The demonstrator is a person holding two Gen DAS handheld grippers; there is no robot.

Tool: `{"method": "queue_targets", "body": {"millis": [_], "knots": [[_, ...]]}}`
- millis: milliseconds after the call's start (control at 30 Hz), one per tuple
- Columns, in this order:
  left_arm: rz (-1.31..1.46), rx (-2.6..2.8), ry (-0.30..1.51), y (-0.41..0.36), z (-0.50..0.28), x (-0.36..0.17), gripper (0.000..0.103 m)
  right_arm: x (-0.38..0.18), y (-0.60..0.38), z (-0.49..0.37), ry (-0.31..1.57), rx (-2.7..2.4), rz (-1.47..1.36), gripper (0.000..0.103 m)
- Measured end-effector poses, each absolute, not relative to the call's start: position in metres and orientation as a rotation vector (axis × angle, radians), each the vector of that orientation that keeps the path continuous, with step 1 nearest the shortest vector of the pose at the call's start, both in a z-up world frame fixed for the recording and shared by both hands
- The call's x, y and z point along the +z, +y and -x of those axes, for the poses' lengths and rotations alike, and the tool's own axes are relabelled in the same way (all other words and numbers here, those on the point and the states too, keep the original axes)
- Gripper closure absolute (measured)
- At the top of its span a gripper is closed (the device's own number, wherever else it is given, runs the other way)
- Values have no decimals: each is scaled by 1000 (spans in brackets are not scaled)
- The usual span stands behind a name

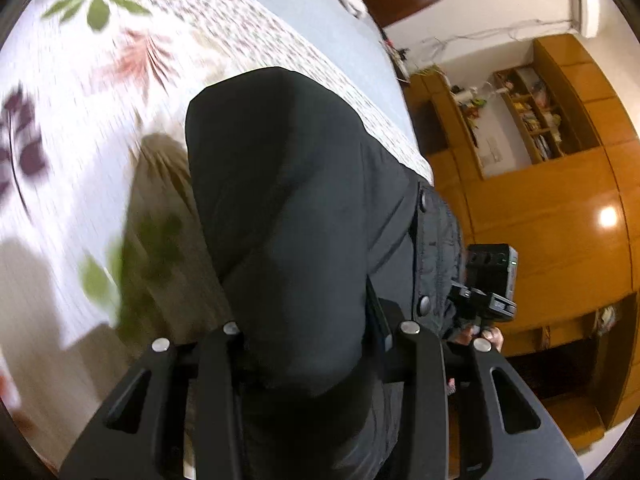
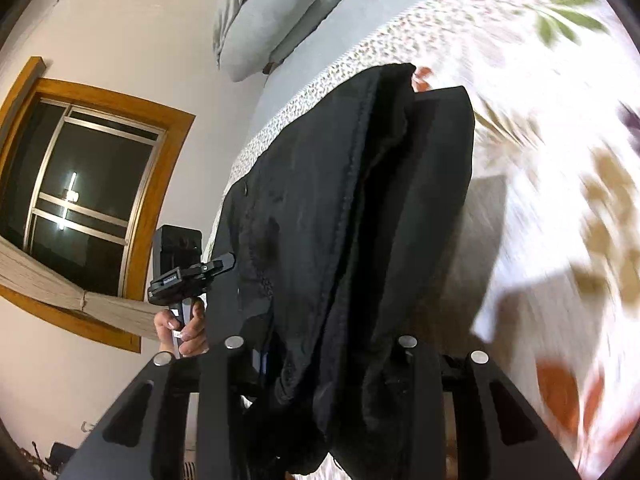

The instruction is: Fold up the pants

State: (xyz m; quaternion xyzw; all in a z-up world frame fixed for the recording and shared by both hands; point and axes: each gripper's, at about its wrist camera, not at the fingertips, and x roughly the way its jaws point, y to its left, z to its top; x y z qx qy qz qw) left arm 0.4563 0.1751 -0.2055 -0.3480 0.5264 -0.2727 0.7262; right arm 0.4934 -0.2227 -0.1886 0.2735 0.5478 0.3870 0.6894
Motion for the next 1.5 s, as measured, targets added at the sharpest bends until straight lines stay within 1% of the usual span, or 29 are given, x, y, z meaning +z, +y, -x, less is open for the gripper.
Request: {"method": "queue_targets", "body": {"millis": [100,167,333,433,467,500,533,567,600,633,667,767,867,967,1033,1067,1100,1133,1200,1267,1300,1400,1500], "knots": [[774,-560,1165,197,-492,-213,67,-194,-197,-533,1242,864,-604,67],[785,-528,1180,209,-513,-227,66,-207,-182,-558,1261,844,-612,67],[811,-524,1206,224,-532,-255,59,-238,-173,-589,1309,807,-622,66],[802,-540,1203,224,-526,-259,53,-247,-174,-595,1334,808,-622,55],[803,-540,1200,226,-524,-259,50,-248,-174,-596,1345,808,-620,45],[804,-531,1183,227,-521,-253,49,-248,-176,-596,1353,801,-617,39],[819,-526,1159,232,-517,-247,46,-248,-177,-594,1349,791,-619,37],[820,-520,1136,236,-510,-240,39,-247,-180,-593,1339,791,-631,32],[788,-510,1115,236,-504,-234,36,-246,-186,-591,1324,785,-646,27],[753,-498,1096,239,-494,-228,30,-241,-194,-587,1298,776,-670,26],[698,-473,1076,239,-484,-219,28,-236,-202,-582,1275,772,-684,25],[589,-422,1081,231,-472,-211,26,-225,-215,-568,1234,763,-673,23],[447,-328,1135,218,-469,-218,24,-233,-218,-561,1260,673,-587,22],[491,-308,1151,223,-465,-229,25,-240,-214,-561,1270,622,-559,23],[549,-322,1122,229,-459,-223,27,-234,-215,-558,1261,625,-584,22],[563,-323,1102,232,-455,-218,24,-227,-216,-555,1244,626,-585,22],[573,-317,1072,235,-449,-210,21,-220,-215,-551,1224,629,-581,22],[573,-301,1045,239,-441,-202,13,-209,-219,-543,1191,631,-582,22],[550,-259,984,246,-417,-183,12,-188,-234,-517,1121,606,-593,21],[529,-234,954,245,-382,-166,4,-168,-240,-484,1044,560,-550,18],[513,-218,940,243,-368,-159,4,-160,-244,-469,1015,538,-522,14],[381,-125,856,222,-305,-133,3,-132,-242,-393,915,446,-392,10],[280,-45,818,196,-247,-109,3,-115,-245,-332,844,394,-339,4]]}}
